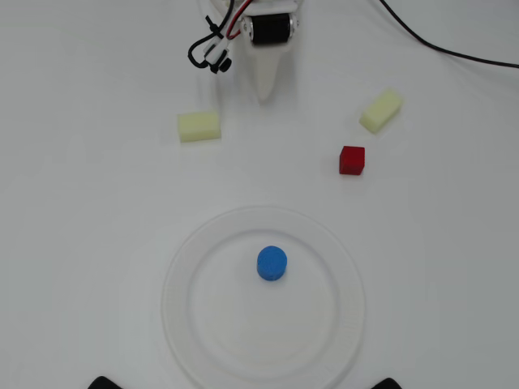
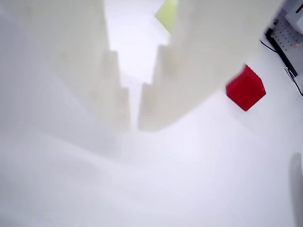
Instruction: Grasp a blue block and put it in the dish.
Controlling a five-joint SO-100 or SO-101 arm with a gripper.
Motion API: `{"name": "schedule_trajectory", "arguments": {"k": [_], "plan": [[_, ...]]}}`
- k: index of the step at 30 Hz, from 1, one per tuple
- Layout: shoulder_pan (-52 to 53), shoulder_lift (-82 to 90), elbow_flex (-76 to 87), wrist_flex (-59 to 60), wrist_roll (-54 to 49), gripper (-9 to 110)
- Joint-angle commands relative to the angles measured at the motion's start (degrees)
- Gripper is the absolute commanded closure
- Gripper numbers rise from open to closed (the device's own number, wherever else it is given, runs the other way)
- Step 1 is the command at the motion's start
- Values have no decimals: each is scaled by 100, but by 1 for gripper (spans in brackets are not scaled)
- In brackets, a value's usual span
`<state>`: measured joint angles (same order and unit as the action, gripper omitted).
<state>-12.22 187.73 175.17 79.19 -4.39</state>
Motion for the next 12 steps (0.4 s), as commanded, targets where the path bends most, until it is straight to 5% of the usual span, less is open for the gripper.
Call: {"name": "schedule_trajectory", "arguments": {"k": [1, 12], "plan": [[-9, 1020, 589, 211, -18, 101], [-35, 1020, 589, 211, -44, 101]]}}
